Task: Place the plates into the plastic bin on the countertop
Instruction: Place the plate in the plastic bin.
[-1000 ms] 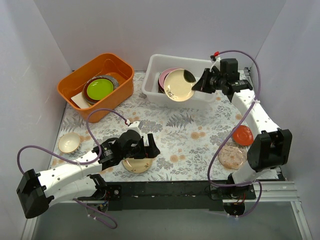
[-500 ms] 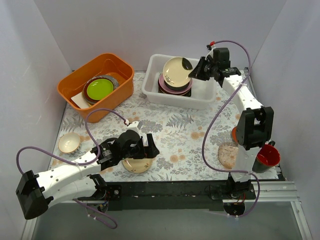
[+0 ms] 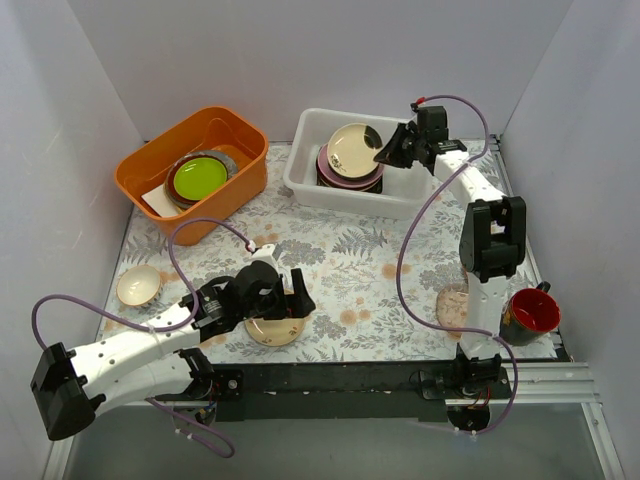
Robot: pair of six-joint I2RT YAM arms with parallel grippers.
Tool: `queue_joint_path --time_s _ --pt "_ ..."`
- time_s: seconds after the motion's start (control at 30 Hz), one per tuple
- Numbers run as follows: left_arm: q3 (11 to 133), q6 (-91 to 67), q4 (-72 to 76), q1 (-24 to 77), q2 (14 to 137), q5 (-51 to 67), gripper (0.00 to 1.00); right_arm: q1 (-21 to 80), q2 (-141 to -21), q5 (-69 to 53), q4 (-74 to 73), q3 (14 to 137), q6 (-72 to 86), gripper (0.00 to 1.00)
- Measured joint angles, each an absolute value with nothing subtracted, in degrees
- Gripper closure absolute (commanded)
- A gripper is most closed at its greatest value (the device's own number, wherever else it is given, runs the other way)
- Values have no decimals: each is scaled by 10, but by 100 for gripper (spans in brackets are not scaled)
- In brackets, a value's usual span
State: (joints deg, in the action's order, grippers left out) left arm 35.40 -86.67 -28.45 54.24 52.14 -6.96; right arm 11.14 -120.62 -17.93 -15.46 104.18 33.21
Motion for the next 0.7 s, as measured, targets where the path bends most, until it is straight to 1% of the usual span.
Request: queue_joint_path --time_s 0.3,0.43,0.7 --pt "354 -869 -309 542 501 -81 2 101 -1248 -179 -145 1052 356 99" --pt "354 -872 -310 542 483 -82 2 91 -1275 -183 -139 1082 360 99" --pt "354 -874 -310 542 482 -82 2 81 -1315 -213 -128 1091 384 99"
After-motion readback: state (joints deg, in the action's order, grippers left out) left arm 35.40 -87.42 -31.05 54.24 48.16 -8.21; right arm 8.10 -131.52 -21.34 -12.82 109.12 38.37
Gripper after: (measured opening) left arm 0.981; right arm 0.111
